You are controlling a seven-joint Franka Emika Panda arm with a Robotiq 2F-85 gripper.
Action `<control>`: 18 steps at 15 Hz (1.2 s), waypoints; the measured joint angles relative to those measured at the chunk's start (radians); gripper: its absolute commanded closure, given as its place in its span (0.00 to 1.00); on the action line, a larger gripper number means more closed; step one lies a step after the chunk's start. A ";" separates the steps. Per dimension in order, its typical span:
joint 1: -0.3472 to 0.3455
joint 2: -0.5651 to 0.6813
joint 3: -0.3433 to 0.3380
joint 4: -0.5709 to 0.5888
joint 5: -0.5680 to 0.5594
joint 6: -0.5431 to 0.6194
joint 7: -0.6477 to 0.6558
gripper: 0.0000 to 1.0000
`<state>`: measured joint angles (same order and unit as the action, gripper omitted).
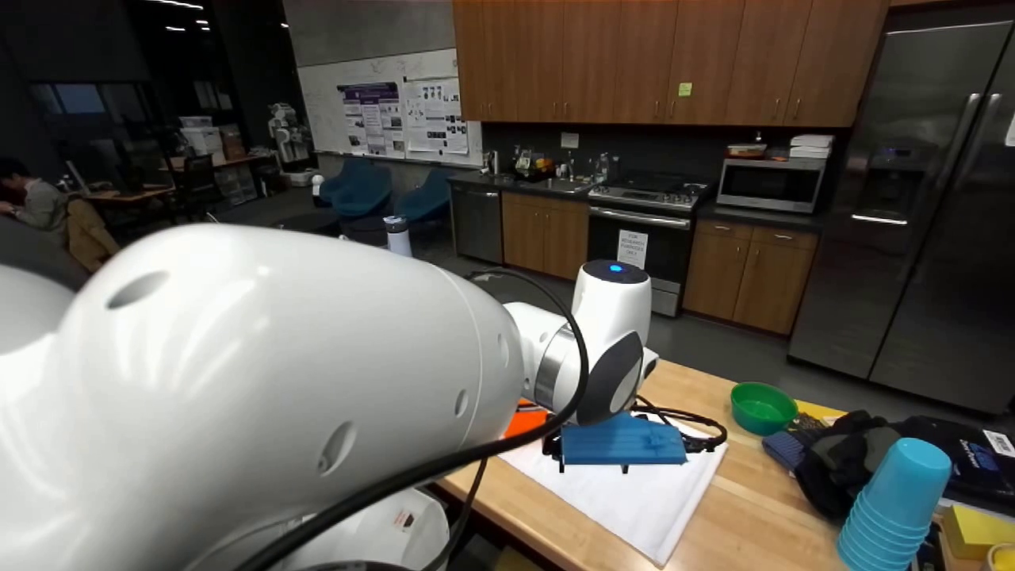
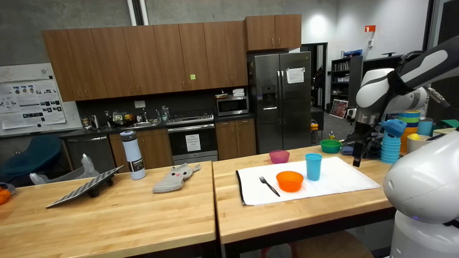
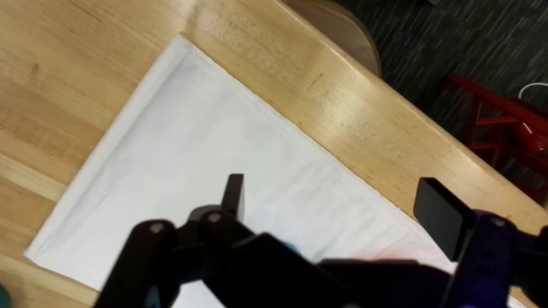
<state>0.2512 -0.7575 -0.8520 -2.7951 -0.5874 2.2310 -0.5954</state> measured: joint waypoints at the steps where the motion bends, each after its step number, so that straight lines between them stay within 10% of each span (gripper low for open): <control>1: 0.000 0.000 0.000 0.000 0.000 0.001 0.000 0.00; 11: 0.012 0.093 -0.016 0.001 -0.044 0.214 0.077 0.00; 18: 0.142 0.151 -0.090 -0.001 0.039 0.262 0.092 0.00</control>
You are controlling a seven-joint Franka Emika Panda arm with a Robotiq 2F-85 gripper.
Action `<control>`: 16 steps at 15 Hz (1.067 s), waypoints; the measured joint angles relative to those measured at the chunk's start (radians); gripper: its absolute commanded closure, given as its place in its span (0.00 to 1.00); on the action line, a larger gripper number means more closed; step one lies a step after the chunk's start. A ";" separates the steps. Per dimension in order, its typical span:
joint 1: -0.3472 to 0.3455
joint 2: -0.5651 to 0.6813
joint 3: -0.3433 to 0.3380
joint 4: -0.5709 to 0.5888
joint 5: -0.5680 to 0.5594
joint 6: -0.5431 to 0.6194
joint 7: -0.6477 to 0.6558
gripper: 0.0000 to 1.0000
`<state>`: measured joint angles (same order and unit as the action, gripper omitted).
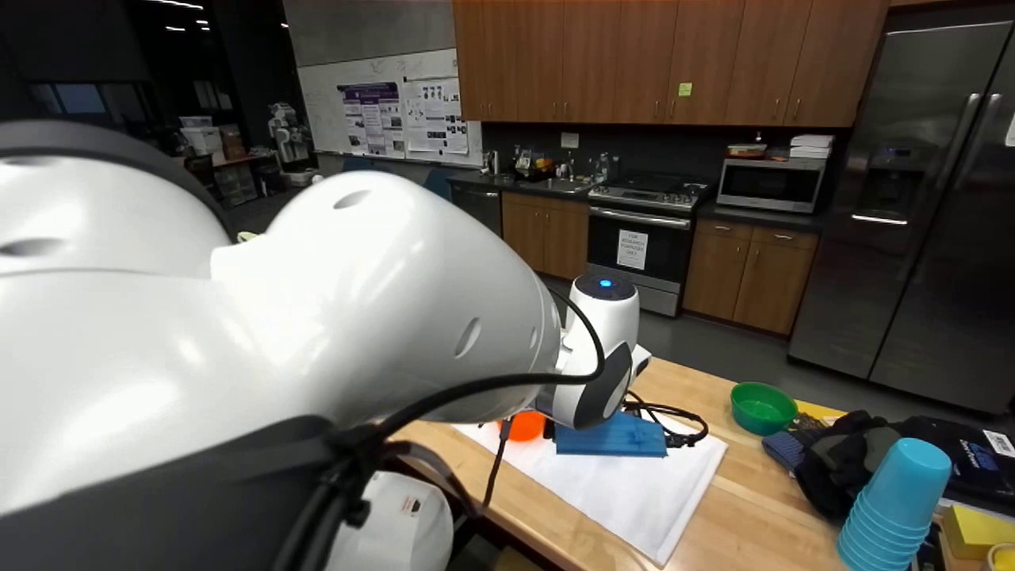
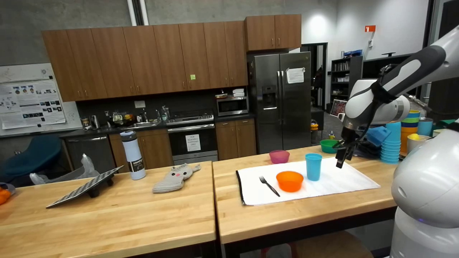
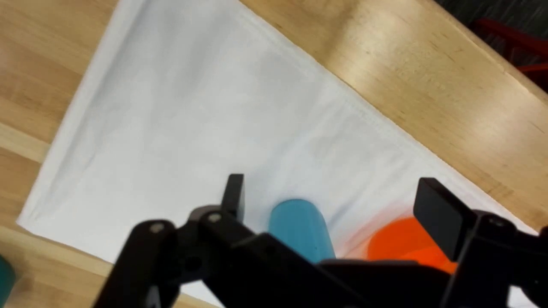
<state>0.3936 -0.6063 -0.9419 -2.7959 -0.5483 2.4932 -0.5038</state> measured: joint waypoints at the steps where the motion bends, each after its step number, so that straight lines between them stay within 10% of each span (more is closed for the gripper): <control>1: 0.028 0.003 -0.018 0.000 0.026 0.000 0.000 0.00; 16: 0.114 0.174 -0.084 0.000 0.008 0.245 0.118 0.00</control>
<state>0.5078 -0.4327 -1.0262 -2.7956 -0.5408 2.7383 -0.3859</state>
